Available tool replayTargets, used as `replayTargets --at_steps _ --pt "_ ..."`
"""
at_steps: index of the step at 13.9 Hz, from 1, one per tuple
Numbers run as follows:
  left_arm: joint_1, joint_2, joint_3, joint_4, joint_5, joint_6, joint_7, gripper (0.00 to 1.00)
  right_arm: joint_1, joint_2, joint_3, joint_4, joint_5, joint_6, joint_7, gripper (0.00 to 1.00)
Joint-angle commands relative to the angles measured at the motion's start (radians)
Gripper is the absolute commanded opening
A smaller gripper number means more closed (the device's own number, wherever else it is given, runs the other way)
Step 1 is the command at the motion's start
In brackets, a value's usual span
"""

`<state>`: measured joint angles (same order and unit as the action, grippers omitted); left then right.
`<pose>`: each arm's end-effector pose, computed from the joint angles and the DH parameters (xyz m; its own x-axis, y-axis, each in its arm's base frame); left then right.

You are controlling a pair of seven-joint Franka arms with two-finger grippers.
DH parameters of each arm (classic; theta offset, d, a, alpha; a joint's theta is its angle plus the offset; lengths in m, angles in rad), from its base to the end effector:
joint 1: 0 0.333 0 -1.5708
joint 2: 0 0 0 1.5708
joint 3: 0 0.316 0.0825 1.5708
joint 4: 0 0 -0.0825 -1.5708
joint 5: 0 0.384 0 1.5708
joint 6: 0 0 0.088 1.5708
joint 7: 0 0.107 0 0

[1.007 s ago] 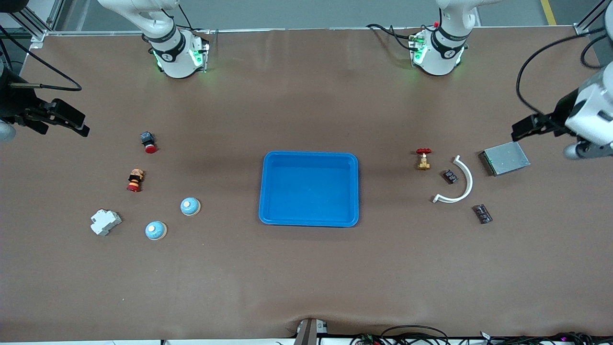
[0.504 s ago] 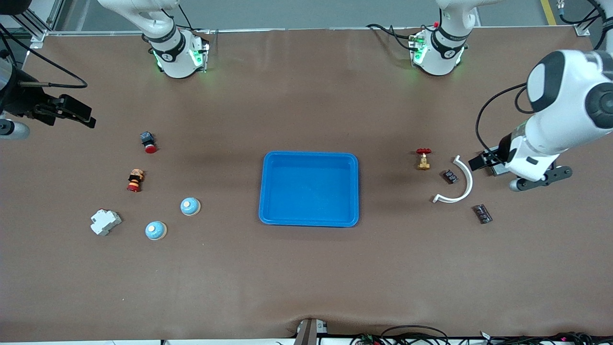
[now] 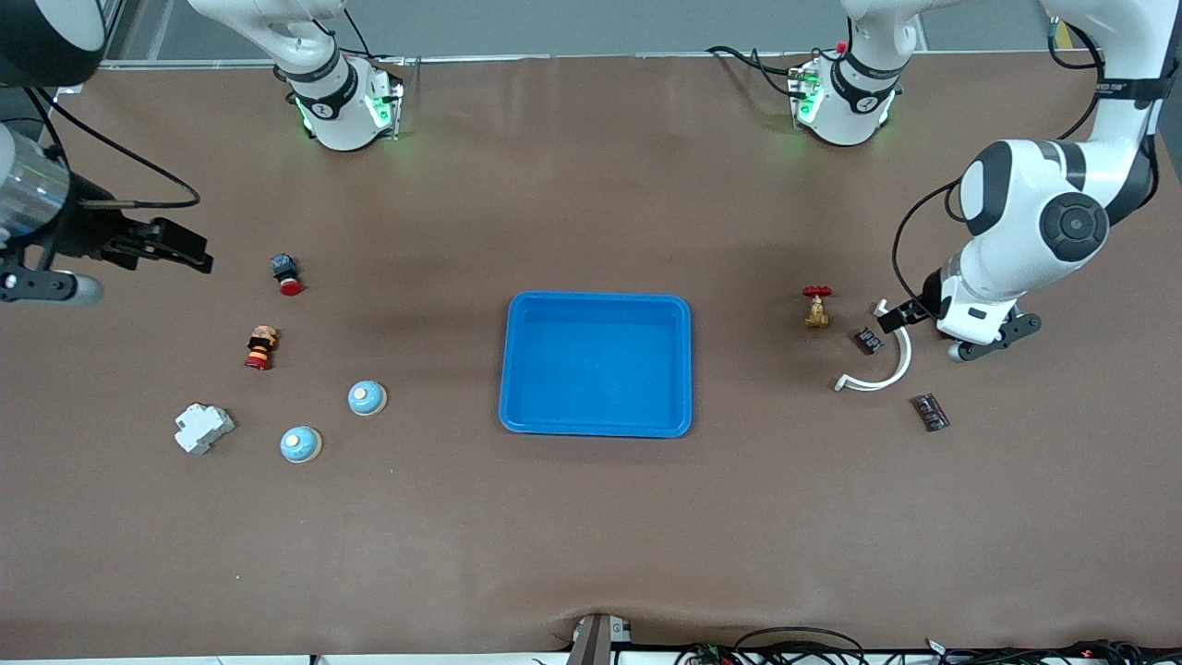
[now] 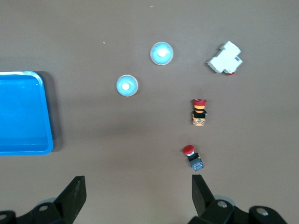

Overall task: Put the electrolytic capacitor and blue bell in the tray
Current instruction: 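Grasp the dark capacitor with the left gripper while the right gripper reaches bells, then carry the capacitor over the tray while the right gripper grasps a bell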

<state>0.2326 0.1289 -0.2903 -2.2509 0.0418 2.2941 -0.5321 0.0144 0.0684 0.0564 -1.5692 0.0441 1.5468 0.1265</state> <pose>0.5251 -0.0293 0.3035 0.8992 0.4316 -0.0725 0.4303 -0.9021 -0.0337 0.5688 0.0441 0.5850 0.9939 -0.0546 -0.0959 -0.0583 -0.9977 -0.0360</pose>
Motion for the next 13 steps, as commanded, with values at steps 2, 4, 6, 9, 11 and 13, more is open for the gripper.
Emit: replayTargets --at_steps 2,4,6,9,11,13 --pt "0.005 0.081 -0.006 -0.019 -0.013 0.122 -0.124 0.83 0.041 0.046 -0.001 0.002 0.013 0.039 0.016 1.0" --pt "0.008 0.142 -0.003 -0.019 -0.013 0.181 -0.138 0.78 0.056 0.082 -0.001 0.002 0.013 0.059 0.016 1.0" --pt "0.033 0.178 -0.003 -0.019 -0.013 0.215 -0.149 0.75 0.073 0.105 -0.001 0.002 0.013 0.073 0.016 1.0" --pt "0.031 0.205 -0.001 -0.019 -0.013 0.231 -0.15 0.7 0.097 0.149 -0.001 0.002 0.013 0.107 0.047 1.0" --pt "0.03 0.225 -0.003 -0.015 -0.013 0.237 -0.151 0.64 0.12 0.181 -0.001 -0.002 0.013 0.14 0.085 1.0" --pt "0.03 0.241 -0.001 -0.018 -0.013 0.26 -0.152 0.59 0.139 0.217 -0.003 -0.008 0.013 0.186 0.108 1.0"
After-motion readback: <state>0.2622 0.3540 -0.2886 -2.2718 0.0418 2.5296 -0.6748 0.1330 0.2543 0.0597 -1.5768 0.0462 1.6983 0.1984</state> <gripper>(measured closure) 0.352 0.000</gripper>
